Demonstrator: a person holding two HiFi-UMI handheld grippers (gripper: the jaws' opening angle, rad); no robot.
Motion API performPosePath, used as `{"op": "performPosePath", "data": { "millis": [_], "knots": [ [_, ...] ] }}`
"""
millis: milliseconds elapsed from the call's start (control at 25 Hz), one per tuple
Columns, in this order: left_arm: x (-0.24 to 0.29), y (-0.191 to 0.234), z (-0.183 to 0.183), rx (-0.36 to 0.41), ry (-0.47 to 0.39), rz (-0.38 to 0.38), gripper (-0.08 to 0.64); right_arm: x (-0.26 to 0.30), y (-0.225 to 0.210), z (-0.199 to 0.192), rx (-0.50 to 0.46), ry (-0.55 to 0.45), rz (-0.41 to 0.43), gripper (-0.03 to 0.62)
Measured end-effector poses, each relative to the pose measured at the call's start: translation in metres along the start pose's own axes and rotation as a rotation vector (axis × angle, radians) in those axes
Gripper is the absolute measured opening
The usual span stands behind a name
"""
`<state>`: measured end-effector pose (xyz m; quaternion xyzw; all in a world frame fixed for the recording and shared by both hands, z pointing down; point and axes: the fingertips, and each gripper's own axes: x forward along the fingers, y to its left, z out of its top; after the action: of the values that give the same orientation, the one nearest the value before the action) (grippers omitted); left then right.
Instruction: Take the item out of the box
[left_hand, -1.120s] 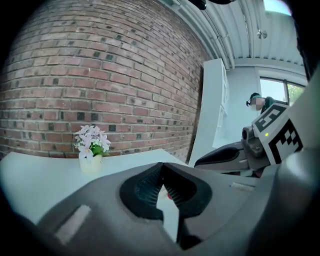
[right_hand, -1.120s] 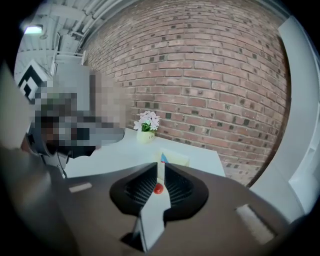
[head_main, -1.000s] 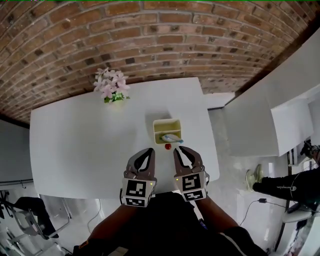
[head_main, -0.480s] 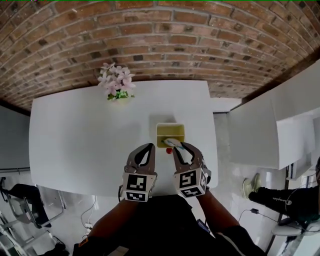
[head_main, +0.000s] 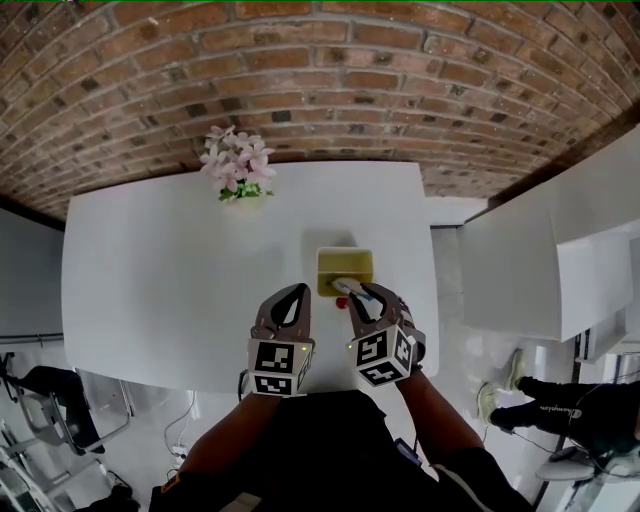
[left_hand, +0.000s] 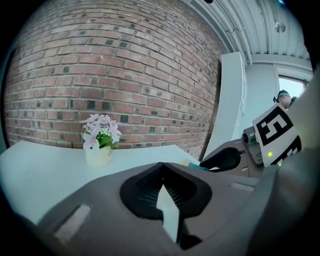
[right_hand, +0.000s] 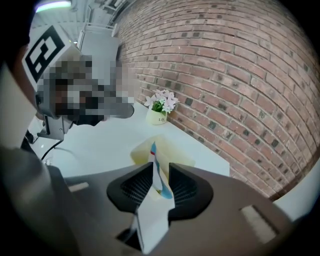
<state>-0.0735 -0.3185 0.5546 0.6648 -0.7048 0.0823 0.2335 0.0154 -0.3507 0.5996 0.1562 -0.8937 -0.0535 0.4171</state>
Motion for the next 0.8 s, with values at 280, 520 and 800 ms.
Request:
{"op": "performPosePath", "data": {
  "millis": [280,520,800],
  "knots": [
    [-0.003,-0.002,0.001,0.013,-0.004,-0.008,0.005,0.008,0.004,-0.009,-0.089,0.048,-0.009,0.042],
    [-0.013,0.001,0.005,0.036,-0.018,-0.001,0.005,0.005,0.007,-0.010,-0.120,0.055,-0.027,0.003],
    [-0.023,0.002,0.014,0.060,-0.036,-0.017,0.005,-0.019,-0.007,0.013,-0.062,-0.008,-0.112,0.003]
  ]
}}
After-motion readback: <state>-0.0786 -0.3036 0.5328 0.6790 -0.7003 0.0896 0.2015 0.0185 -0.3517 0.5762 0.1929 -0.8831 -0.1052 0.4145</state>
